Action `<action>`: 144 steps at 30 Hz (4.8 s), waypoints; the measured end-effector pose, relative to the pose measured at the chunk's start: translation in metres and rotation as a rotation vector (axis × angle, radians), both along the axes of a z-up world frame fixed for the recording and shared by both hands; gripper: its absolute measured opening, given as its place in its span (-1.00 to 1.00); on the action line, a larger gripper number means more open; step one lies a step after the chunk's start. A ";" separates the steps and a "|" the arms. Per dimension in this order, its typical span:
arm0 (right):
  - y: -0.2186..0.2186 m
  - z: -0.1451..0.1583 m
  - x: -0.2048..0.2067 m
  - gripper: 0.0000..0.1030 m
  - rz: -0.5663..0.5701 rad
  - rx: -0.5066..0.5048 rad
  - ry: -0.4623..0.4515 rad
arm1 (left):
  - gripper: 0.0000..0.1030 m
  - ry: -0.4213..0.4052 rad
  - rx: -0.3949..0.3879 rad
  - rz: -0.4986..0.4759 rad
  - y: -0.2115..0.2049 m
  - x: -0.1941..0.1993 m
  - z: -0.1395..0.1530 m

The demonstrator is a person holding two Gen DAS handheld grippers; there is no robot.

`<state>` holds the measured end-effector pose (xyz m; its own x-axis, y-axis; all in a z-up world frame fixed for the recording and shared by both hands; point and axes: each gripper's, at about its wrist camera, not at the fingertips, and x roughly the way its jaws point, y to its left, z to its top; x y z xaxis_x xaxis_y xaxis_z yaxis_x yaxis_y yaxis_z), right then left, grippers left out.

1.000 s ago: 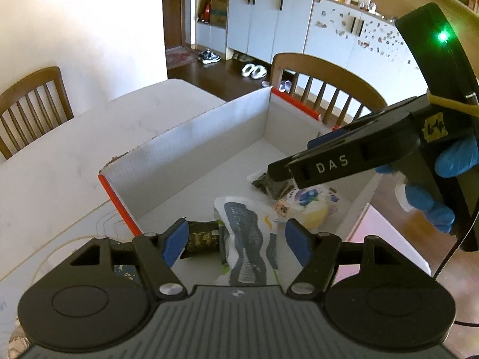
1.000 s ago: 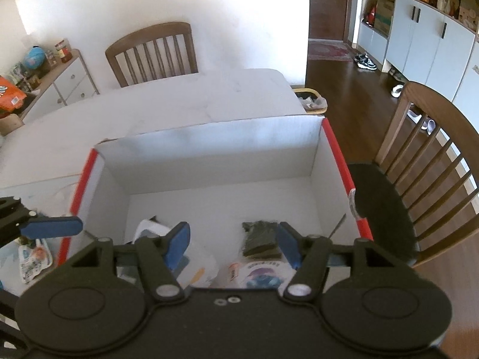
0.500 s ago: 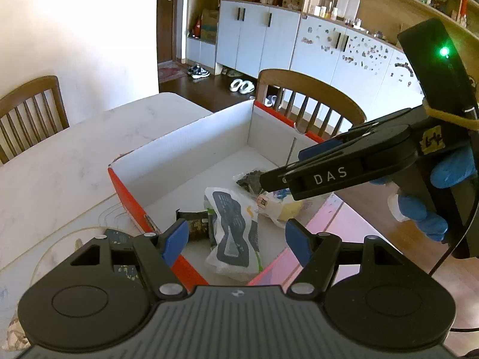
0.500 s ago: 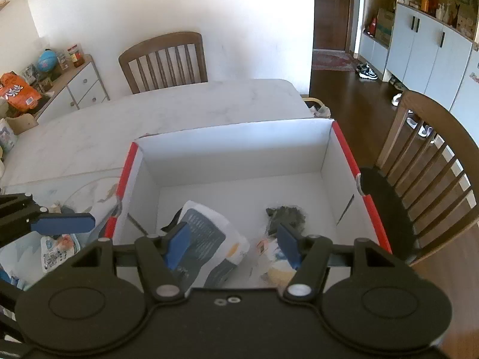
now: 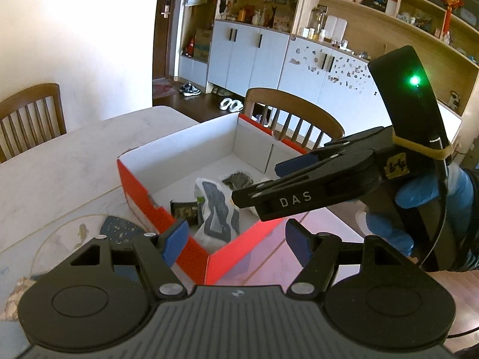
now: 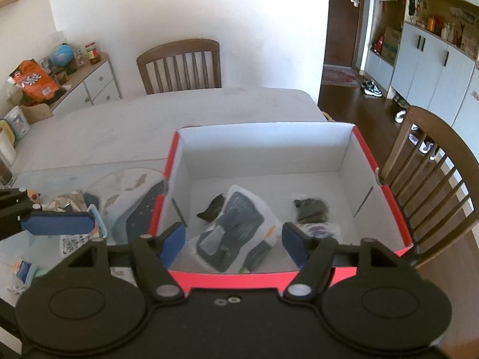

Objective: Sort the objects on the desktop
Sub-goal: 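Withdraw both tools from the box back over the table, then move the right tool to the white printed pouch while the left tool reaches the white cable, then grasp the white printed pouch with the right tool while the left tool grasps the white cable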

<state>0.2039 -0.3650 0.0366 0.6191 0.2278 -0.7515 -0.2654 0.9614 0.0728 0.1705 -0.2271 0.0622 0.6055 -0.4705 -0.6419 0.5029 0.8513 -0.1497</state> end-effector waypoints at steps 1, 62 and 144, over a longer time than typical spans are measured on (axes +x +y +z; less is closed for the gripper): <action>0.003 0.001 -0.003 0.43 0.002 -0.001 -0.005 | 0.38 -0.001 -0.003 0.004 0.005 -0.004 0.000; 0.194 -0.056 -0.083 0.69 0.127 -0.040 -0.091 | 0.99 0.071 0.050 0.434 0.229 -0.162 -0.106; 0.236 -0.111 -0.048 -1.00 -0.046 -0.138 -0.152 | -0.74 -0.009 0.031 0.235 0.239 -0.149 -0.138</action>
